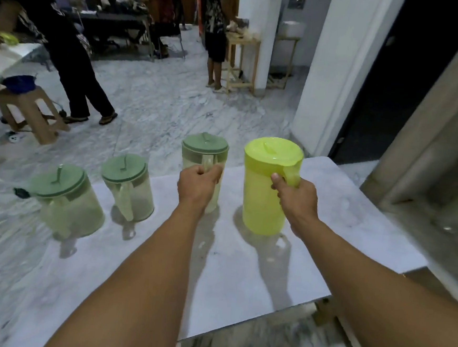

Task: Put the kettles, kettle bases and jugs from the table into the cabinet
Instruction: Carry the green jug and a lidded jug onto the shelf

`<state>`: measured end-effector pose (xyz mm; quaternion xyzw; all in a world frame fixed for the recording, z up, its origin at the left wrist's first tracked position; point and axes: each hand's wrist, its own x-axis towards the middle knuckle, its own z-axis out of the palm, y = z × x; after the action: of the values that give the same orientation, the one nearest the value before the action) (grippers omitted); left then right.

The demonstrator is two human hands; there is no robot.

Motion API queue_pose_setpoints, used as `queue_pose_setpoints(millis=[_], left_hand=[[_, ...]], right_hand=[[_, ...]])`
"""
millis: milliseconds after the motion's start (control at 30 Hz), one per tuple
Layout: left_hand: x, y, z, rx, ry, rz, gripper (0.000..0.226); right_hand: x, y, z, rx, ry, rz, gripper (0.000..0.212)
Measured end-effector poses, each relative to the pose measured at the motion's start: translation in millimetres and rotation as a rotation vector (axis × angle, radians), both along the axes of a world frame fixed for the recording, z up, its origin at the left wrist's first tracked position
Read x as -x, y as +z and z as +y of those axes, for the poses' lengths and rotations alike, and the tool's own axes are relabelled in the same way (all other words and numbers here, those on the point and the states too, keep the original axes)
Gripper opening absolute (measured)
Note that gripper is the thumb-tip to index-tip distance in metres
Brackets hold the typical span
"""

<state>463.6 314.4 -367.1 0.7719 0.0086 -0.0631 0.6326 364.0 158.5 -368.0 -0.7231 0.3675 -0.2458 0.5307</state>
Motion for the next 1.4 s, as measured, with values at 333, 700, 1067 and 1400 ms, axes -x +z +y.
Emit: queue_pose_setpoints(millis=[333, 700, 1067, 1400], left_hand=[[183, 122, -77, 0.217, -0.468, -0.077, 0.030], [435, 207, -197, 0.376, -1.064, -0.179, 0.025], [693, 246, -346, 0.484, -1.471, -0.115, 0.024], [810, 228, -484, 0.391, -1.439, -0.028, 0.033]], right_hand=[[239, 123, -23, 0.218, -0.471, -0.087, 0.030], [544, 226, -74, 0.408, -1.105, -0.122, 0.039], [773, 269, -175, 0.566, -1.468, -0.097, 0.044], [877, 255, -300, 0.422, -1.394, -0.132, 0.037]])
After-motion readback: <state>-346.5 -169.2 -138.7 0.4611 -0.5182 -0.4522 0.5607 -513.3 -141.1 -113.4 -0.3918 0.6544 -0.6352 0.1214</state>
